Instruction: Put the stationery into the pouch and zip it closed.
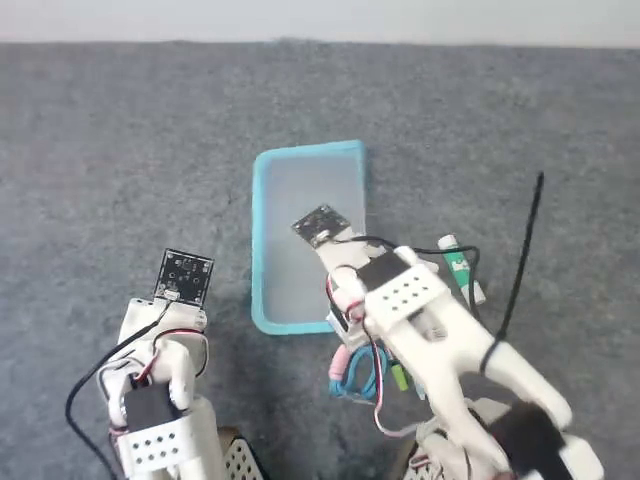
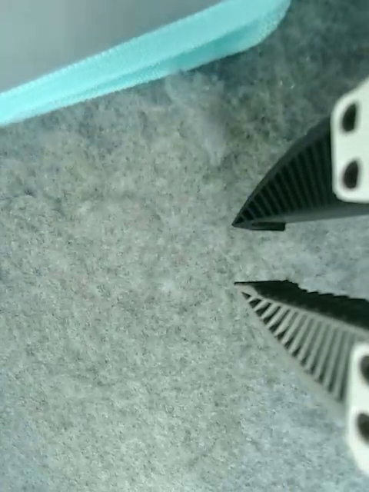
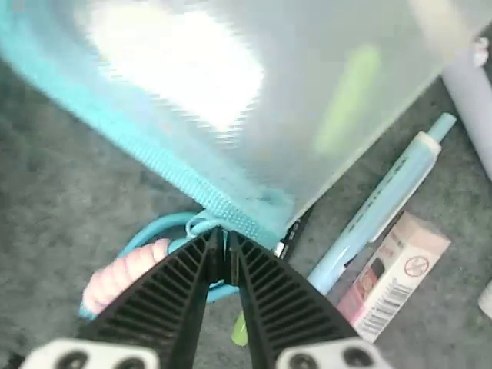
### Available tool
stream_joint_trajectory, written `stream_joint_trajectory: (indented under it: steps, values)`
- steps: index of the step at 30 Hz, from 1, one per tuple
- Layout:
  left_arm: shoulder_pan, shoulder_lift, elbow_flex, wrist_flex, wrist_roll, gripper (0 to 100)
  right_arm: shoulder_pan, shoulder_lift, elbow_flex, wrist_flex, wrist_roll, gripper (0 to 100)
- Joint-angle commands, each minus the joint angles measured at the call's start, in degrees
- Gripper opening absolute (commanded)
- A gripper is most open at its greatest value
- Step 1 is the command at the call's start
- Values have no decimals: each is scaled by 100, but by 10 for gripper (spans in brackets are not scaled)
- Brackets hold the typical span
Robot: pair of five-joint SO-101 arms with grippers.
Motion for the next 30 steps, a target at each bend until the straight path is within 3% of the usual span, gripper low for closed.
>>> stream_joint_trajectory:
  steps: [1, 12, 18, 26, 30]
  values:
    - [-9, -105, -31, -202, -62, 105, 259, 558, -387, -444, 88, 7]
    - [-9, -105, -31, -193, -62, 105, 1341, 2229, -2576, -549, 88, 7]
    - [-9, -105, -31, -193, -62, 105, 1499, 2932, -4009, -391, 105, 7]
    - [-9, -105, -31, -202, -62, 105, 1200, 3037, -5196, 1446, 193, 7]
    - [-9, -105, -31, -193, -62, 105, 752, 3037, -5292, 2378, 1160, 7]
